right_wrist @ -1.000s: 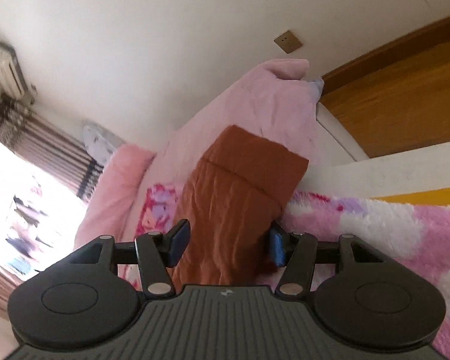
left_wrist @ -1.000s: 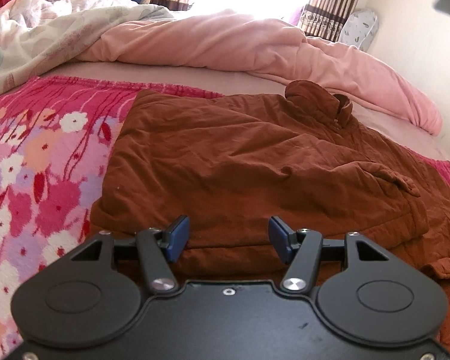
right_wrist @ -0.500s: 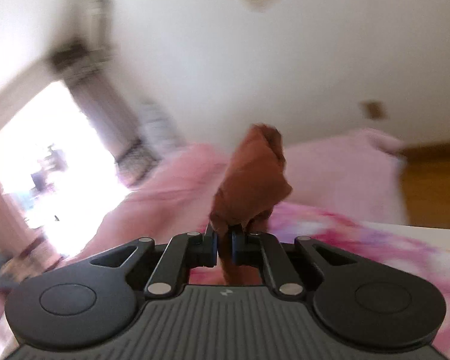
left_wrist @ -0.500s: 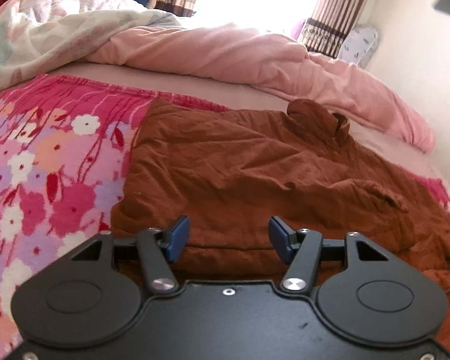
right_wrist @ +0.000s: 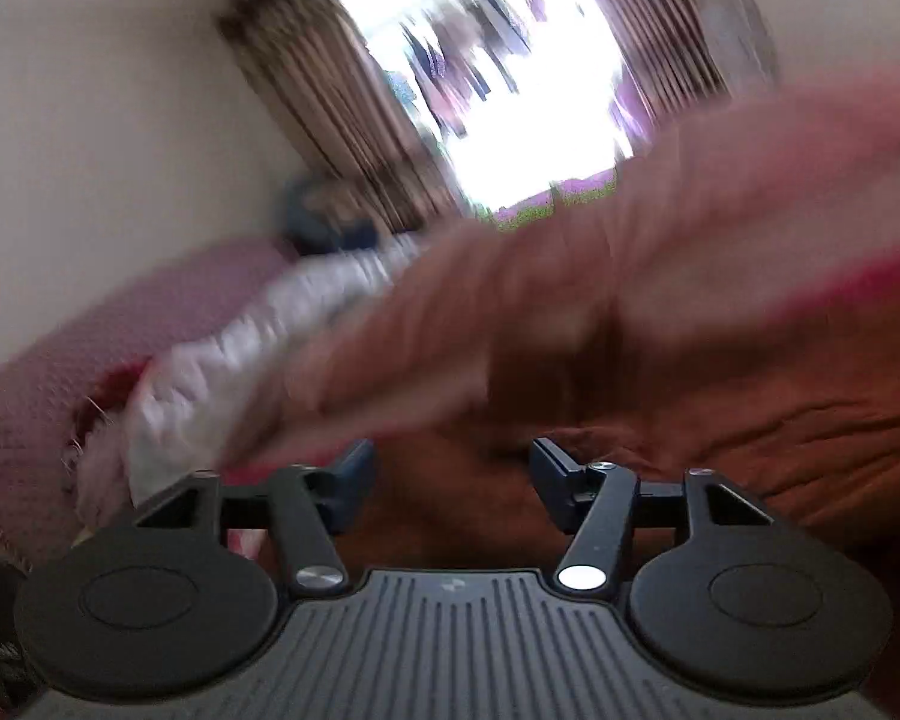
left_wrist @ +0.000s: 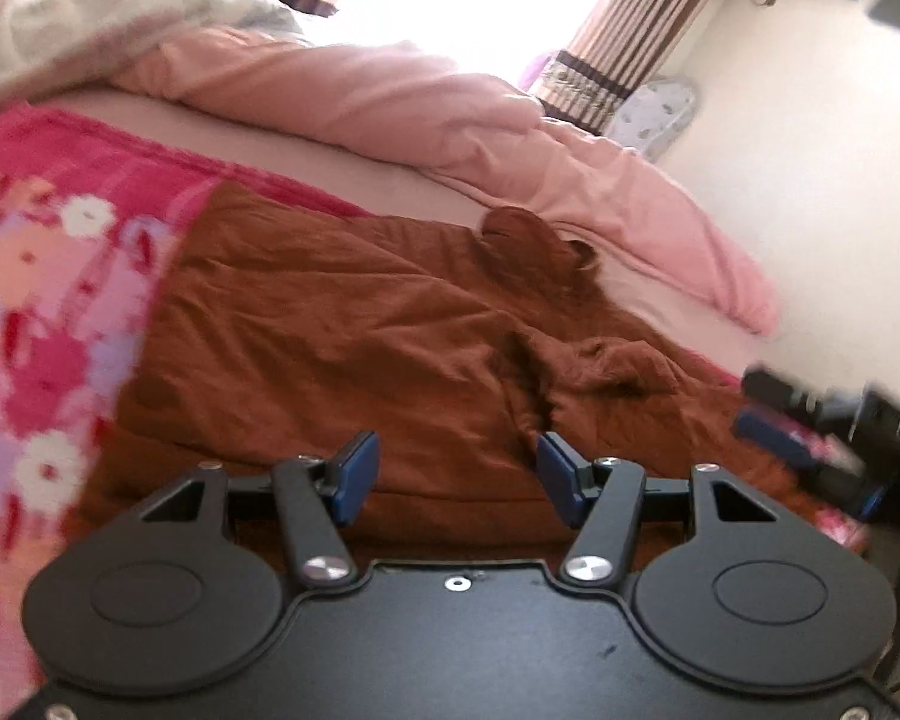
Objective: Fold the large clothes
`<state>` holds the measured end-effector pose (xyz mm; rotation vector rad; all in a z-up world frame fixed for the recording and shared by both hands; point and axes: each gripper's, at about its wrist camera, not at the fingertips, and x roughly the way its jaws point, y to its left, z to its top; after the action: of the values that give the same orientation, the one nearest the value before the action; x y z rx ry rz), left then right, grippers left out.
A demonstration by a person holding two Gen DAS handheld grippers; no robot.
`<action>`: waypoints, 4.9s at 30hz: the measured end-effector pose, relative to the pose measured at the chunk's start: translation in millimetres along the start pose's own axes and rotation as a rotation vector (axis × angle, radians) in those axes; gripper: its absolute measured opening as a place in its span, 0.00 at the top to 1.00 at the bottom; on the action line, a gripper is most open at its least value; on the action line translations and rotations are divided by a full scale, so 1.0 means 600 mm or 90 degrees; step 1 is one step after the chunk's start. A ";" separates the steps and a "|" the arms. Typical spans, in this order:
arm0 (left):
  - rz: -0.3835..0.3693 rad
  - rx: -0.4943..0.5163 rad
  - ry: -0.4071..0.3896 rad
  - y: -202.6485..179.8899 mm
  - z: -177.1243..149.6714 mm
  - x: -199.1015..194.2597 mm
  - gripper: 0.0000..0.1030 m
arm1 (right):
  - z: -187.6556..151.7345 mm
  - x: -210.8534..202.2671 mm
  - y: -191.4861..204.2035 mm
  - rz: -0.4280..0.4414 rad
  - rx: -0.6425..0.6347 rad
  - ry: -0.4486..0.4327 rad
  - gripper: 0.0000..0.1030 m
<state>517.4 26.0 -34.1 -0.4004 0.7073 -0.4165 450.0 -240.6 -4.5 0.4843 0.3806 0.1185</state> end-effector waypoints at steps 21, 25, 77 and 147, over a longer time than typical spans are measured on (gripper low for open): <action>-0.132 -0.125 0.057 -0.074 0.012 0.141 0.88 | -0.040 -0.140 -0.328 -0.146 0.349 -0.052 0.81; -0.139 -0.080 0.069 -0.083 -0.006 0.126 0.86 | -0.012 -0.166 -0.339 -0.130 0.355 -0.092 0.94; 0.052 0.008 0.048 0.110 -0.175 -0.232 0.51 | -0.136 -0.425 -0.322 -0.141 0.172 0.070 0.31; -0.013 -0.104 -0.076 0.126 0.195 -0.037 0.88 | 0.203 -0.177 -0.347 -0.006 0.252 -0.047 0.88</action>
<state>600.4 125.5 22.4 -0.5827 0.6233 -0.3521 403.4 -497.7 30.7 0.8743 0.3348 0.0145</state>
